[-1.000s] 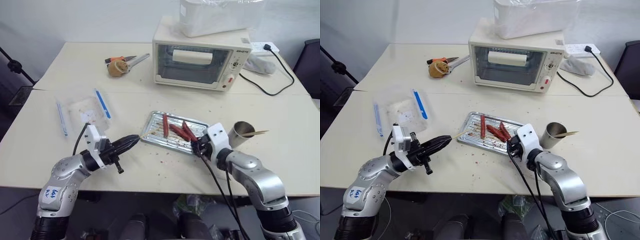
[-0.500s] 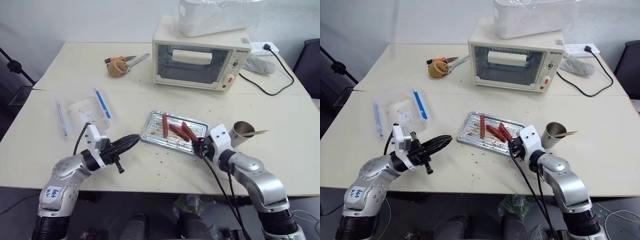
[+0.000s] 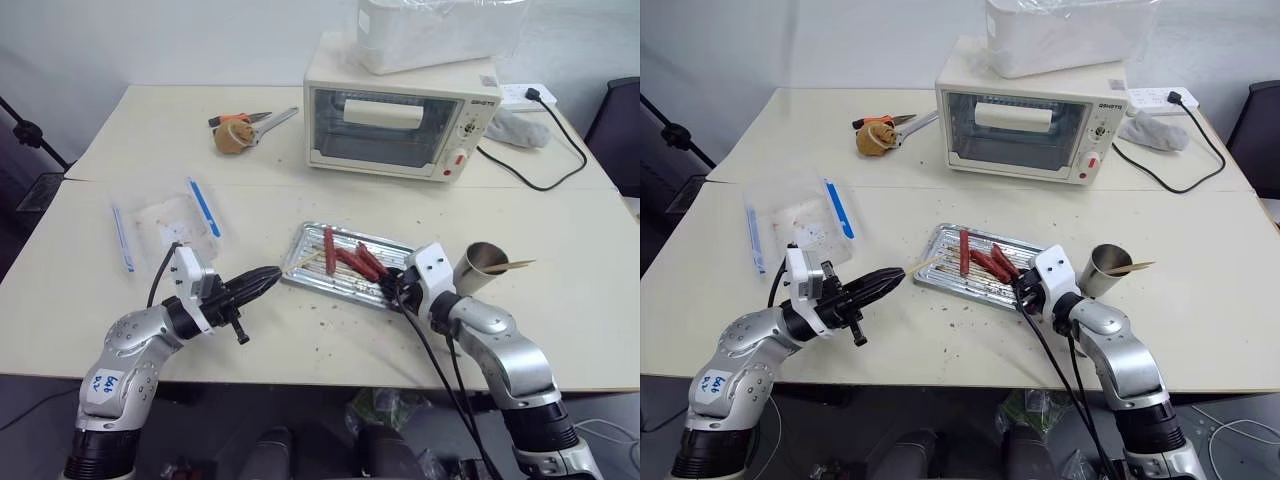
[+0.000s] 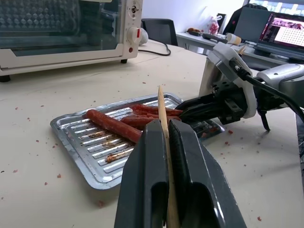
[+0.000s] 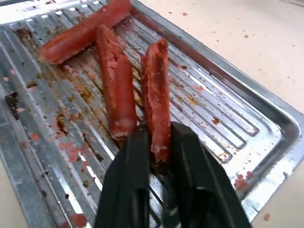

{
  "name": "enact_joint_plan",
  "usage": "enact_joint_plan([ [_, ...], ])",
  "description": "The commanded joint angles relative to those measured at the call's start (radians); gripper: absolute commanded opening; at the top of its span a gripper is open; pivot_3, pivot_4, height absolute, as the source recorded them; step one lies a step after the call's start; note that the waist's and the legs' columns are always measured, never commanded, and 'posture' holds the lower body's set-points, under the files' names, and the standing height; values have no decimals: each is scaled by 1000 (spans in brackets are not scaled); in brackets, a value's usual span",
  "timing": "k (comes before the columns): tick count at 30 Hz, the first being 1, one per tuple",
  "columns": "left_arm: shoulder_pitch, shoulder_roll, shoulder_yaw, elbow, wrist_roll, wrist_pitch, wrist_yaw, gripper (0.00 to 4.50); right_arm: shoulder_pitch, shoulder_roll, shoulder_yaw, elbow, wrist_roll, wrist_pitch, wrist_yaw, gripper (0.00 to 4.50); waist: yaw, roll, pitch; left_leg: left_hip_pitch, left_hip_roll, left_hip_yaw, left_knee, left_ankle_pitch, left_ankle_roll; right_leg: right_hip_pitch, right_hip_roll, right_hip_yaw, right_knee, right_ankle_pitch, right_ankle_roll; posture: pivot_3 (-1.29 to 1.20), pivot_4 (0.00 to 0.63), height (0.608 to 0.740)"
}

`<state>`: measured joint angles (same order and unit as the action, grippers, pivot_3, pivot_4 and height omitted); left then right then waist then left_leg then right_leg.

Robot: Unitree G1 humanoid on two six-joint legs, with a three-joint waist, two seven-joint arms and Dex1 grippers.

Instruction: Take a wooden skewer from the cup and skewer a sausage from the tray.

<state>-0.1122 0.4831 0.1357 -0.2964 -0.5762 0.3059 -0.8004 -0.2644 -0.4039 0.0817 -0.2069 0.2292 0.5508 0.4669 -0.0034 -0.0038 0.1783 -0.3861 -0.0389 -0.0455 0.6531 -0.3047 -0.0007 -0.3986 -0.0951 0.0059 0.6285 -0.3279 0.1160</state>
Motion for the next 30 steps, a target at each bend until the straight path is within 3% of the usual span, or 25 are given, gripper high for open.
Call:
enact_joint_plan([
  [1,2,4,8,-17,3,-16,1,0,19,-24,-14,-27,-5,-44,32,140,0,0,0,0,0,0,0,0,0,0,0,0,0,0,0,0,150,740],
  [4,7,10,12,-18,2,-17,-4,0,41,-100,-32,-61,-38,-142,82,140,3,0,0,0,0,0,0,0,0,0,0,0,0,0,0,0,150,740],
  [12,-6,50,0,22,10,-30,-83,0,38,-323,-16,-2,-213,-711,242,140,0,0,0,0,-1,1,0,0,1,0,1,-1,0,0,0,0,150,740],
  [18,-43,121,-19,30,-81,78,-209,0,-26,-379,-22,134,-358,-1109,199,140,0,0,0,1,0,3,1,0,1,0,1,-2,0,0,0,0,150,740],
  [30,-111,125,-29,39,-129,177,-248,0,4,-329,6,80,-393,-1212,172,140,1,0,0,0,0,2,2,0,0,0,0,-1,1,0,0,0,150,740],
])
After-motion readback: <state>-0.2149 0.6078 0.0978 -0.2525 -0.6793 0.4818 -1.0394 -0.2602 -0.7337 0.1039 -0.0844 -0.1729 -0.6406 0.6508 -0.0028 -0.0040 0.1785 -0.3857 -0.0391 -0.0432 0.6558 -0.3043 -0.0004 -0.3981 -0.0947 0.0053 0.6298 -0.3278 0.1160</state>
